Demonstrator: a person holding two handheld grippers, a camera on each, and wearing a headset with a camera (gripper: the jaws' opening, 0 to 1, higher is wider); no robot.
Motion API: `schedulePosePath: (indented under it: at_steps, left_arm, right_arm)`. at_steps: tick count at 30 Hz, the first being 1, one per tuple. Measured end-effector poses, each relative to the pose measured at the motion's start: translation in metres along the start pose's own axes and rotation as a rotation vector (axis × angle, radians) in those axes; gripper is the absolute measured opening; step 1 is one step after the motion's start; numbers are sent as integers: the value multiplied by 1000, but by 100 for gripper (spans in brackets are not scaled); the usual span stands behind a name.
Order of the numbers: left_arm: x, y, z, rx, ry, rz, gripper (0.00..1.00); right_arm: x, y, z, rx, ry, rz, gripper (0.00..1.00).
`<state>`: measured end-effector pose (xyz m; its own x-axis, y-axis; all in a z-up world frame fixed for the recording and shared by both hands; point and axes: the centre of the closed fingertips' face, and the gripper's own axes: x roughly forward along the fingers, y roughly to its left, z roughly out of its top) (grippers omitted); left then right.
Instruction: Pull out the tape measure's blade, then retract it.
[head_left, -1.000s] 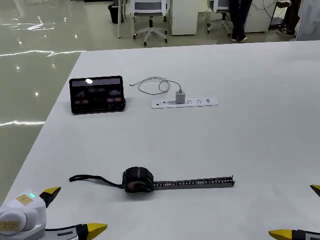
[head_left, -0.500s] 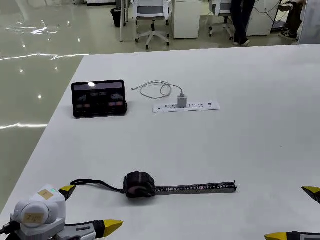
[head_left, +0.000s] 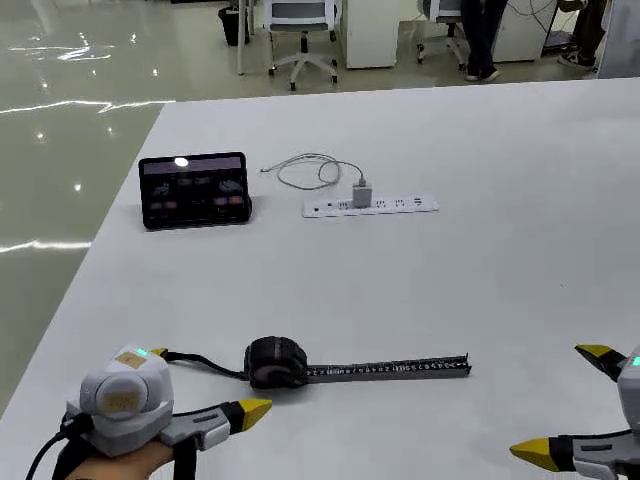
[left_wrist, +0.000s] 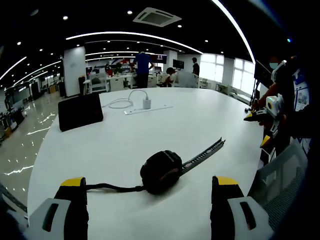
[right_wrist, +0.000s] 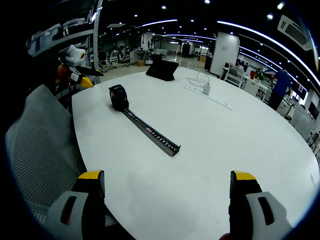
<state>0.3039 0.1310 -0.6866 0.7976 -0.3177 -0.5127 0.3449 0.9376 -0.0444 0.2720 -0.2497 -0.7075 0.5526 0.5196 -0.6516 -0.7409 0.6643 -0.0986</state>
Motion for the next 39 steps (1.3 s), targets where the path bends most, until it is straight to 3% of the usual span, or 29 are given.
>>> schedulePosePath:
  at_steps: [3,6,9,11,14,17,19,20,22,24,27,30,33,36,39]
  left_arm:
    - [9,-6,6,52,-8,27,100]
    - [19,-12,8,46,-15,41,100]
    - [27,-19,2,31,-9,27,100]
    - [31,-23,-9,-5,24,20,100]
    - [32,-23,-12,-20,18,42,100]
    - [35,-26,-11,-22,-1,74,100]
    - [39,-27,-7,-94,-62,109,100]
    - [39,-27,-8,-120,-66,113,100]
    - [40,-28,-12,-92,-45,124,100]
    - [42,-29,-10,-37,-71,119,100]
    - [45,-26,-22,-45,-6,129,100]
    - [48,-29,-23,-58,-22,110,100]
    - [48,-31,-17,-32,-44,124,100]
    - [50,-43,-15,-54,-57,115,100]
    - [52,-49,-13,-22,-65,126,100]
  right_arm:
    - [7,2,1,-13,3,9,100]
    - [12,1,3,-7,-2,12,100]
    - [16,1,6,-11,-7,17,100]
    - [19,2,7,-23,-4,25,100]
    - [25,4,4,-62,17,53,100]
    - [32,5,1,-114,51,73,100]
    - [39,6,0,-131,73,101,100]
    - [42,8,2,-153,65,128,100]
    - [47,8,4,-202,75,151,100]
    - [52,7,3,-251,109,174,100]
    - [60,7,4,-251,139,220,94]
    - [67,7,7,-313,160,252,93]
    - [75,5,9,-325,189,276,95]
    - [85,4,11,-348,218,328,98]
    - [93,-1,14,-411,236,352,96]
